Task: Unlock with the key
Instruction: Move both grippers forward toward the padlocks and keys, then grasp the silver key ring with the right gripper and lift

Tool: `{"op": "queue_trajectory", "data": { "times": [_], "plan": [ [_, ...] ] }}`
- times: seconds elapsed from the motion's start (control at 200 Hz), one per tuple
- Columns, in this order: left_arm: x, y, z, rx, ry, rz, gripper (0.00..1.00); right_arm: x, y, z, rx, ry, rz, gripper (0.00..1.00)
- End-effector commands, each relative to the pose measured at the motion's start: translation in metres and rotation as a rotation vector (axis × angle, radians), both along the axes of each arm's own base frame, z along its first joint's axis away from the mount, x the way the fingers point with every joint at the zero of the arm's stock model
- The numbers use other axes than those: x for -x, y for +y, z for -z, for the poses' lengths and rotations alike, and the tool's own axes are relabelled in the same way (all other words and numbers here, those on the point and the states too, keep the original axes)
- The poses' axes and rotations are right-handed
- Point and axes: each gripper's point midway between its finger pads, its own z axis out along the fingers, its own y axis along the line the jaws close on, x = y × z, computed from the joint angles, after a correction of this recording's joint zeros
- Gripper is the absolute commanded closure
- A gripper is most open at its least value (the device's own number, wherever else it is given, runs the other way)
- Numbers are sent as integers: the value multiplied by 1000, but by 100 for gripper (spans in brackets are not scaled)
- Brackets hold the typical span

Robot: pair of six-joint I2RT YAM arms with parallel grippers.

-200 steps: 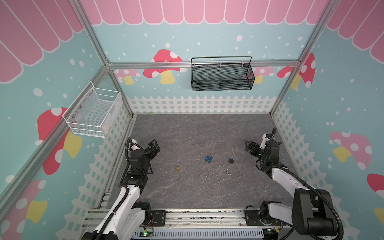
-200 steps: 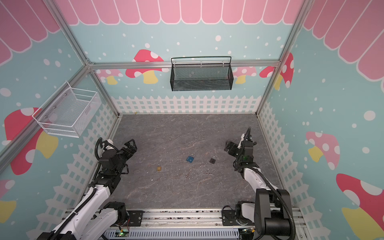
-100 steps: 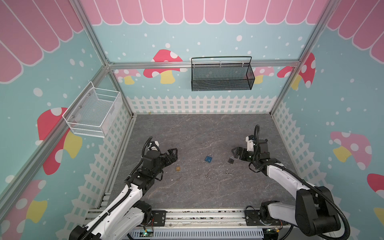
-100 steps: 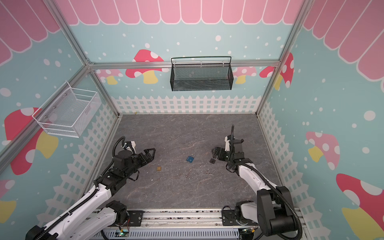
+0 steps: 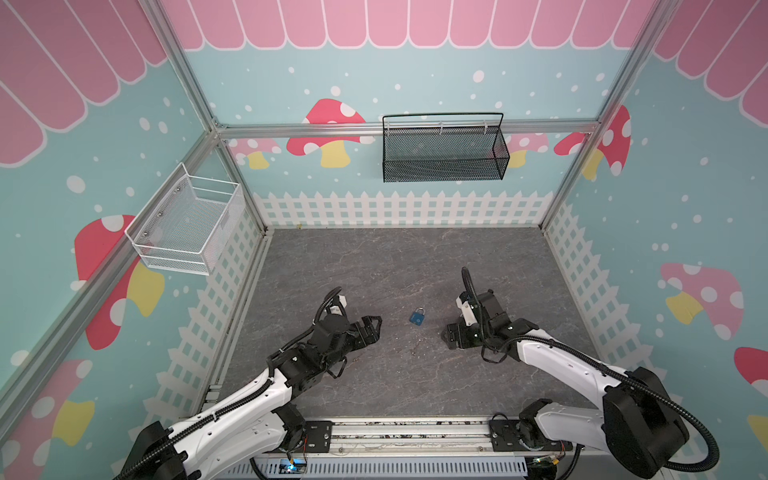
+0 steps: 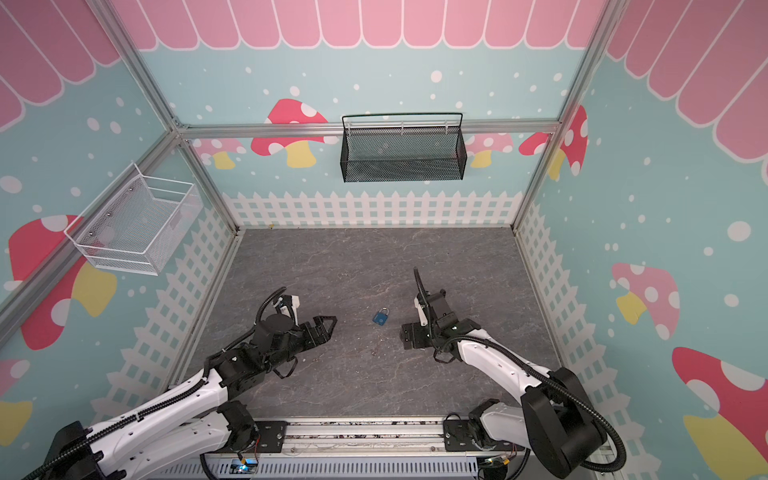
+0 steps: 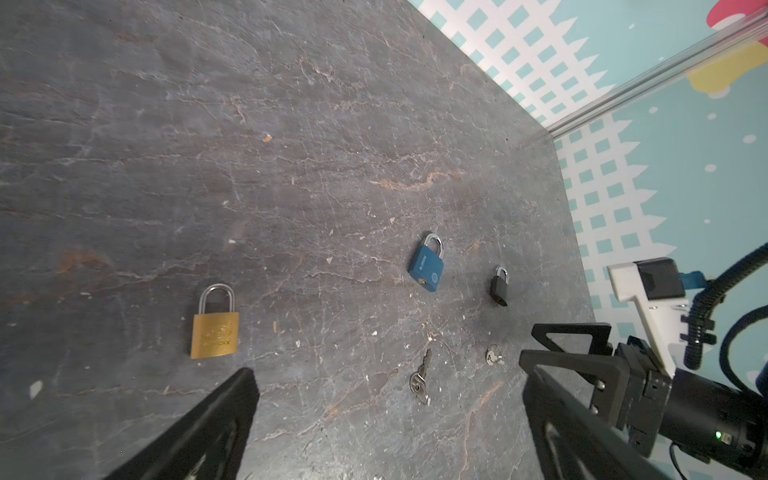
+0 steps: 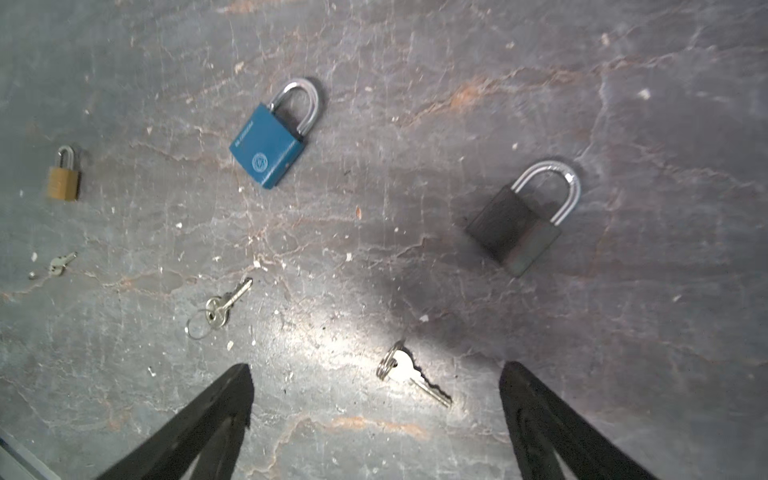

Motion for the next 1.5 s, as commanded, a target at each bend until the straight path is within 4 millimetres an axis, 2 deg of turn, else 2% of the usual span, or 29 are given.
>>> {"op": "queue_trajectory", "data": {
  "times": [0.0,0.18,0.465,0.54,0.94,1.351,1.496],
  "plan": [
    [-3,-4,-9,37,-19,-65,0,11,-2,7,93,41,6,8],
    [2,-19,-7,76,-23,-57,0,17,9,20,150,61,-40,14],
    [1,-35,-2,64,-22,-40,0,8,11,27,230,36,-52,33],
    [1,-37,0,63,-18,-40,0,5,13,27,237,31,-53,40],
    [2,-39,6,45,0,-36,0,3,15,38,275,32,-70,67],
    [1,-44,9,37,14,-27,0,2,8,47,331,29,-72,76],
    [1,-46,10,34,22,-21,0,2,6,48,338,25,-73,82]
  ]
}}
